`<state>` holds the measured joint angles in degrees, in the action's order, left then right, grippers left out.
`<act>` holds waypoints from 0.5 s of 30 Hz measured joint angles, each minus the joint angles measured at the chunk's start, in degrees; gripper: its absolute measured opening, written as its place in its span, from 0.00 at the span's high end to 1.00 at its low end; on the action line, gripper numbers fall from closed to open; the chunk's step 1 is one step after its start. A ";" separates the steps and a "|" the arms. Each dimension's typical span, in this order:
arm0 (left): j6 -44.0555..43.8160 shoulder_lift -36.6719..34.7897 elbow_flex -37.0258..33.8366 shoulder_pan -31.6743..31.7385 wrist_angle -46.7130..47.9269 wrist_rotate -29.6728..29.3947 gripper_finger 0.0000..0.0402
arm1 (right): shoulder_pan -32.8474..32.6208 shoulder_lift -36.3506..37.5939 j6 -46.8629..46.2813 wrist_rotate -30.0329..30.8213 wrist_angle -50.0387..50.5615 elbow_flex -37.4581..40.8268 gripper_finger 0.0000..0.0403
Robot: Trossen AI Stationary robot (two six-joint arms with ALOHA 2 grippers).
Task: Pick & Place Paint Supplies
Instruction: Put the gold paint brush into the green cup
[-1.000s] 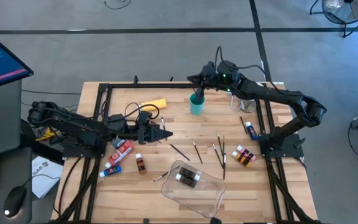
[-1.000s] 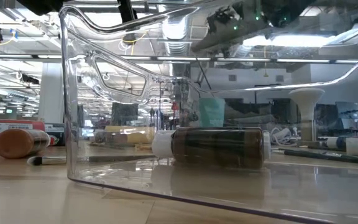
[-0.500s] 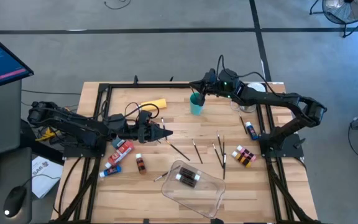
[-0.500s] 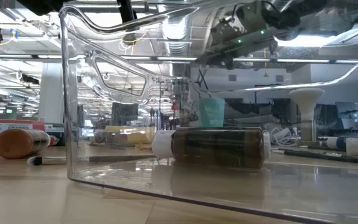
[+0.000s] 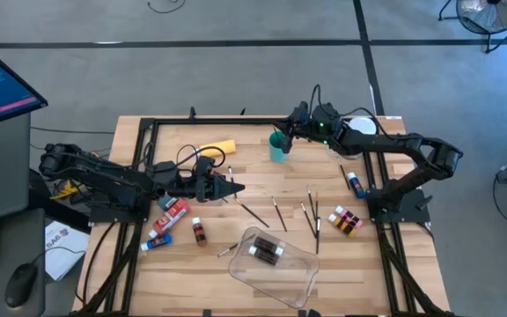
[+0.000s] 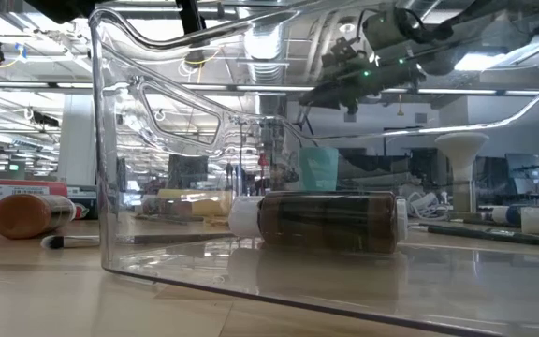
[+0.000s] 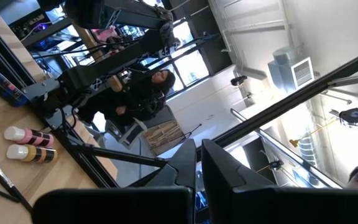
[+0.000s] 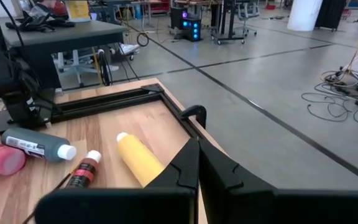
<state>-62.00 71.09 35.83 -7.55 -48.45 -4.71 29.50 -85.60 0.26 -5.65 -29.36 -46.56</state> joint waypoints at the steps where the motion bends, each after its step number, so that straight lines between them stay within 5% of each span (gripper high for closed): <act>1: 0.00 0.00 0.00 0.00 0.00 -0.03 1.00 | 0.02 0.00 0.09 0.36 0.09 0.02 1.00; 15: 0.00 0.00 0.00 0.02 0.02 -1.34 1.00 | 1.55 0.00 0.42 0.80 3.38 0.02 1.00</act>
<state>-62.00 71.09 35.83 -7.53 -48.42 -6.04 31.05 -85.60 0.68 -4.84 -25.97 -46.54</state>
